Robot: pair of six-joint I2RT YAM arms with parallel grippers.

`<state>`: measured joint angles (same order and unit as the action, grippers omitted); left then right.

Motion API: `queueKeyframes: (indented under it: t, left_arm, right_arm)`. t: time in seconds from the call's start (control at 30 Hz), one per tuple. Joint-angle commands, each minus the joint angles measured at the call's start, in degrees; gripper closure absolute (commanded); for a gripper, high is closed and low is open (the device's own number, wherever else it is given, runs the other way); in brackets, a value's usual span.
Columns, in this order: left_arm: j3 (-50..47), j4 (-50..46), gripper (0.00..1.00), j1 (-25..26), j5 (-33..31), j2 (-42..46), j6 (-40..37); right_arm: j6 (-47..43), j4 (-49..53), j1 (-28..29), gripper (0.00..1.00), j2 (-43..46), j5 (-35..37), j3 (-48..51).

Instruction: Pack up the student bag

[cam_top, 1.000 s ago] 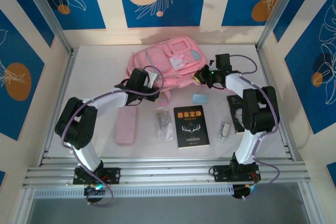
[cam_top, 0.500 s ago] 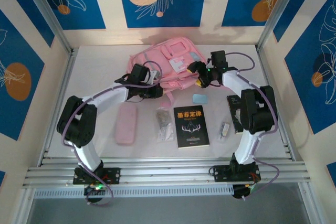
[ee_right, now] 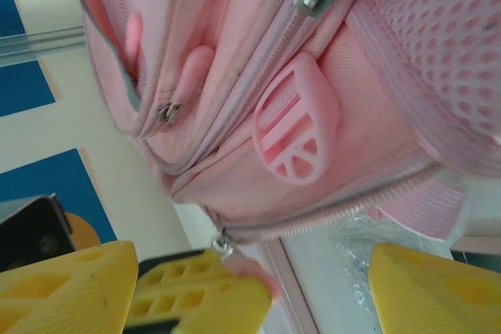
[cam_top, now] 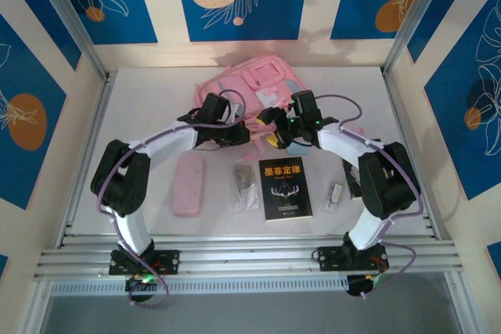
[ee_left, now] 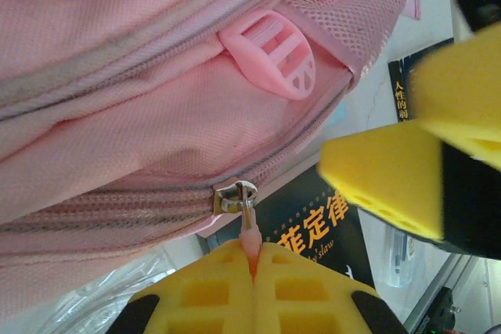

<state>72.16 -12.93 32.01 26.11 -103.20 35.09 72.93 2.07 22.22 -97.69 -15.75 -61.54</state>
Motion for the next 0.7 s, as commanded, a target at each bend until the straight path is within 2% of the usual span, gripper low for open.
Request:
queueKeyframes:
  t: [0.0,0.07,0.1,0.13,0.27,0.47,0.67]
  left_arm:
    - [3.3,1.6,1.0,1.6,2.1,0.2,0.6]
    - [3.7,0.5,1.0,1.8,1.8,0.4,0.1]
    - [3.9,0.0,1.0,1.8,1.8,0.5,-0.5]
    - [4.2,-1.0,1.0,1.8,1.8,0.5,-1.2]
    - [6.8,-9.0,1.0,1.7,-1.6,0.1,-5.7]
    - [7.3,-19.9,1.0,-1.8,-7.9,0.2,-12.7]
    - [4.4,-20.3,1.0,-3.6,-9.8,0.8,-15.3]
  right_arm:
    - [6.3,-9.6,0.2,0.25,-4.8,-2.9,1.0]
    - [8.0,-12.1,0.2,0.3,-7.7,-3.8,0.2]
    - [8.1,-12.7,0.3,0.38,-8.7,-3.7,-0.3]
    - [7.9,-12.4,0.3,0.48,-9.4,-3.4,-0.8]
    - [4.9,-10.6,-1.1,1.0,-10.0,-1.8,-1.2]
    - [-8.3,0.2,-3.8,1.0,-7.8,-1.9,-4.3]
    - [-13.0,3.4,-4.9,1.0,-6.5,-4.5,-5.4]
